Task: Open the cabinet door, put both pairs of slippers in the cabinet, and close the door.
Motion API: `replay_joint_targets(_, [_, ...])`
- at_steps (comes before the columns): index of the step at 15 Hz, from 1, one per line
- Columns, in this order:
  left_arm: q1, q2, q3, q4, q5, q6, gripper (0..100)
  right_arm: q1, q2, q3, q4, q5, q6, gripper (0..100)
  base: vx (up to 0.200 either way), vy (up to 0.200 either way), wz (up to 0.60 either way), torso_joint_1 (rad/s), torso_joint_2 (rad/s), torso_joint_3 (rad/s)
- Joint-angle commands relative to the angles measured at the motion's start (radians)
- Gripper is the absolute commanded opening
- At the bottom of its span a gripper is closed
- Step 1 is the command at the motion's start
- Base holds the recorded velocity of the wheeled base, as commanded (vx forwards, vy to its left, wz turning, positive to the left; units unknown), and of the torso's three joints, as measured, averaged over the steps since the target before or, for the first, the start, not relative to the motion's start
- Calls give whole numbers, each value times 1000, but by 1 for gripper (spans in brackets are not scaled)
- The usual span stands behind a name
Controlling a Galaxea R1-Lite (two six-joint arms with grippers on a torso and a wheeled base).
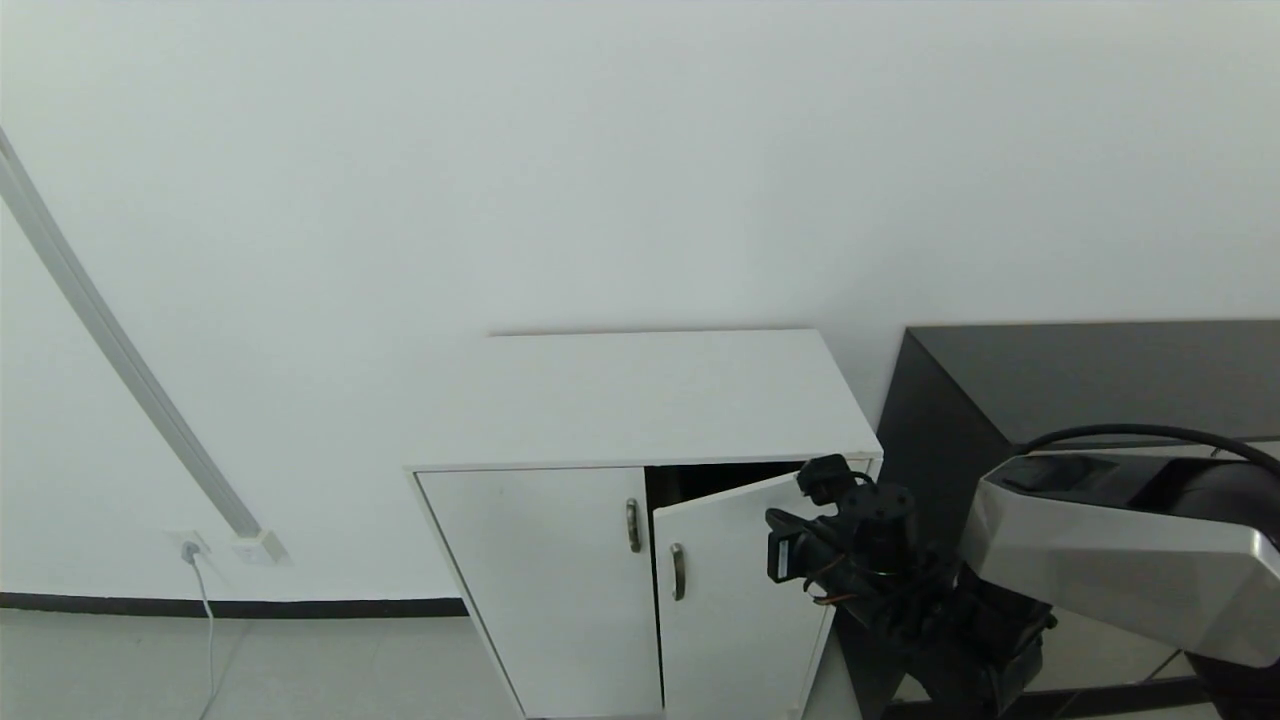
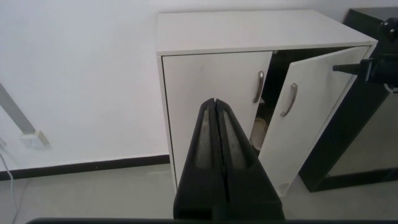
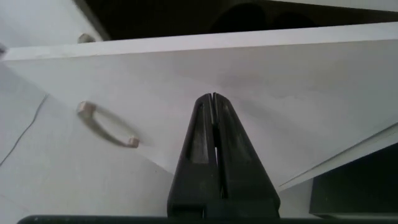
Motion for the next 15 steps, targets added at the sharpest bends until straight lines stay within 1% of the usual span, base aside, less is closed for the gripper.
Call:
replay_joint_targets(1, [0,1,0,0,0,0,0,-2,43,-33,-1,0,-2,0,0,0,0,0,0,0])
replay_joint_targets(9, [0,1,0,0,0,0,0,-22,77,-165,111,0,-2,0,0,0,0,0,0,0])
replay_joint_targets(15, [0,1,0,0,0,0,0,-33,86,-204,117,0,-2,0,0,0,0,0,0,0])
